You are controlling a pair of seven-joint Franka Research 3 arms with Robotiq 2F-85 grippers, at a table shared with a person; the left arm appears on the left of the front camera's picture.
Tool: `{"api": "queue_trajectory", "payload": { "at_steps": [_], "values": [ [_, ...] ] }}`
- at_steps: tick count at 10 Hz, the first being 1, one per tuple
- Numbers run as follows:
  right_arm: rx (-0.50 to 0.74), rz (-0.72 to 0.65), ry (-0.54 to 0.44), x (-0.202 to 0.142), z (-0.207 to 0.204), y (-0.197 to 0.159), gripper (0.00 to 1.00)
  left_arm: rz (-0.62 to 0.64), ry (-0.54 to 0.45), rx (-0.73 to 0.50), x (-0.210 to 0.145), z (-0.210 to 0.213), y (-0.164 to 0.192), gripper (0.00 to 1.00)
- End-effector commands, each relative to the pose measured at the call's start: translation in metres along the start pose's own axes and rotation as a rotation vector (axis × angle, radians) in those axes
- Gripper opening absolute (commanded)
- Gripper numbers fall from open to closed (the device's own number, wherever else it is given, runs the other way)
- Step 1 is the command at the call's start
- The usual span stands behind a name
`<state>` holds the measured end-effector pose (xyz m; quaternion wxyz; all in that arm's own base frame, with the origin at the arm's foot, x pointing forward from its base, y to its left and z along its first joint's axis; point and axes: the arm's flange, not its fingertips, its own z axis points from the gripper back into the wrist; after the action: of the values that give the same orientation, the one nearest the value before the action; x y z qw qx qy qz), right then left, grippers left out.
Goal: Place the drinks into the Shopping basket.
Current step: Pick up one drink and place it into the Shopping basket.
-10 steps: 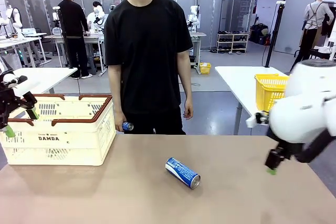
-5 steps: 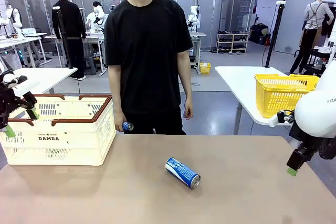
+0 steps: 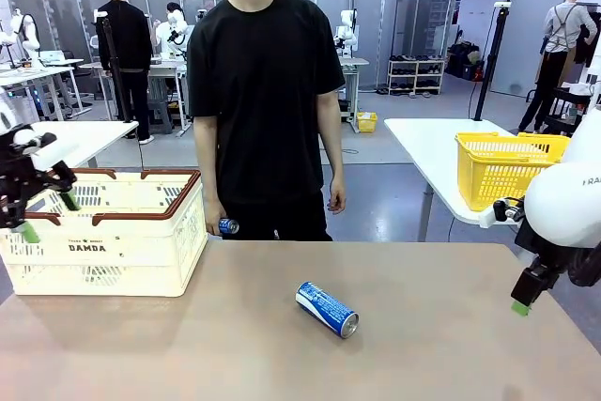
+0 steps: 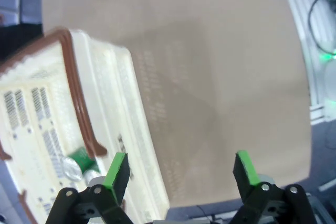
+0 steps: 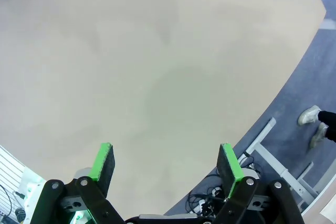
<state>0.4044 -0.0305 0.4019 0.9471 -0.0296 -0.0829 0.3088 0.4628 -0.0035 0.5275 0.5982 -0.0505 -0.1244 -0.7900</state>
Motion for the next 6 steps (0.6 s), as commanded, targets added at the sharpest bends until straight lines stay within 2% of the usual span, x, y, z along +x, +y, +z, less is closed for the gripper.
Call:
{"api": "queue_trajectory", "payload": {
  "at_steps": [1,3,5,6],
  "values": [
    [-0.002,-0.002,0.002,0.0,0.0,0.0,0.98,-0.112,-0.06,0.073,0.054,-0.002,0.02,1.0],
    [-0.002,-0.002,0.002,0.0,0.0,0.0,0.98,-0.207,-0.045,0.028,0.131,-0.017,0.057,1.0],
    [-0.002,-0.002,0.002,0.0,0.0,0.0,0.98,-0.273,0.039,-0.002,0.198,-0.046,0.096,1.0],
    [-0.002,-0.002,0.002,0.0,0.0,0.0,0.98,-0.33,0.05,-0.02,0.228,-0.061,0.109,1.0]
  ]
}}
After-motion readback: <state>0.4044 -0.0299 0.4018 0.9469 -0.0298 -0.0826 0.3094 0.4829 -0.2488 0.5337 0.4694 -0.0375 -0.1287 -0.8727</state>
